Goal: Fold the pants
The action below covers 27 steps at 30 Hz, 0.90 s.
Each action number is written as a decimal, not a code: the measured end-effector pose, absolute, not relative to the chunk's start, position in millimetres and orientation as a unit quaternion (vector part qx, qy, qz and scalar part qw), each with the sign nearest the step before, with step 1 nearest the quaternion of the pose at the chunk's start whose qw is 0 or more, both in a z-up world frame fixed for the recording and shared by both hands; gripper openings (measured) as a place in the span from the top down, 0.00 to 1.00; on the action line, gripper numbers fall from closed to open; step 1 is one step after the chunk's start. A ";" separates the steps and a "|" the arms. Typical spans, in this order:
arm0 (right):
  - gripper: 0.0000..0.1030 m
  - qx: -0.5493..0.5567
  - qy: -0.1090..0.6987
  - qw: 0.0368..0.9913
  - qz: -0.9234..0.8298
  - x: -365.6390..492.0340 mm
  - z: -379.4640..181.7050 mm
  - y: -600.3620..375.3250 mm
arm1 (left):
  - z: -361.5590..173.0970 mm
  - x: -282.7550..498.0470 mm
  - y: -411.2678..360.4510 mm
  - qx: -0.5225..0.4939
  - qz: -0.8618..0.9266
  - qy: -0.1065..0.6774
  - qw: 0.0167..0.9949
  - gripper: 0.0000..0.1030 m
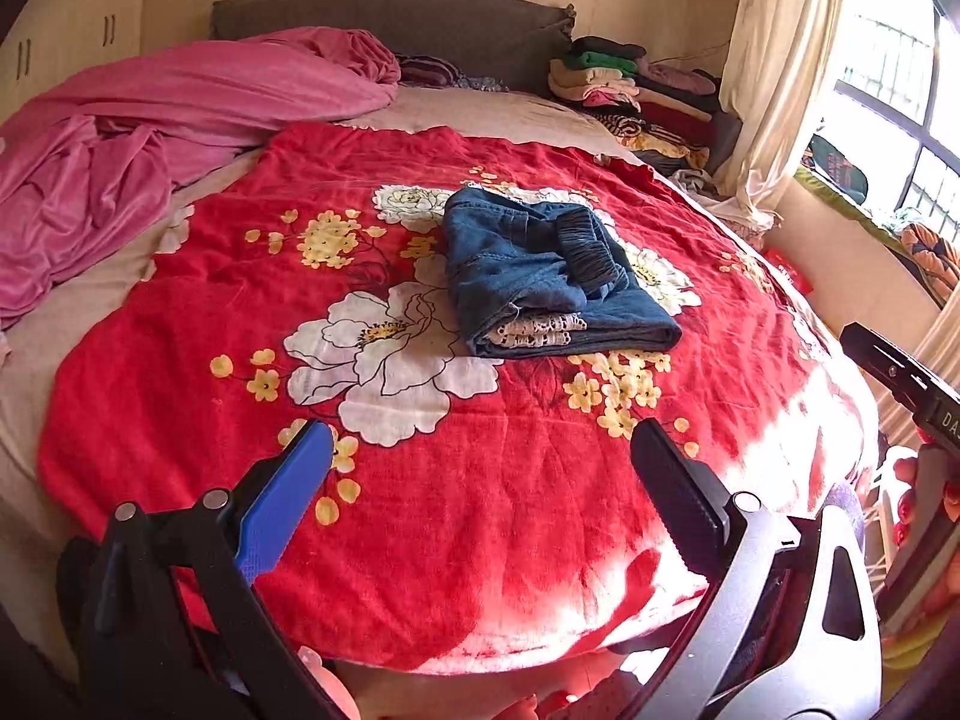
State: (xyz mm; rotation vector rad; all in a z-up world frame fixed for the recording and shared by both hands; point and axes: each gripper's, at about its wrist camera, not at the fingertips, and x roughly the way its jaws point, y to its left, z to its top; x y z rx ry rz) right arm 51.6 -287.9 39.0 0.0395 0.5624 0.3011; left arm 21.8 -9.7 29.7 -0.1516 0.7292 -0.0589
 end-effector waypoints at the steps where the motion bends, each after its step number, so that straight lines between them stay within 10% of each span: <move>1: 0.05 0.018 0.276 0.949 0.149 49.9 36.0 -286.5 | 27.2 20.9 -9.3 -0.076 -0.029 0.356 0.931 0.09; 27: 0.05 -0.006 0.316 0.937 0.148 48.3 -17.7 -266.6 | -15.4 25.3 -13.5 -0.076 -0.022 0.387 0.919 0.09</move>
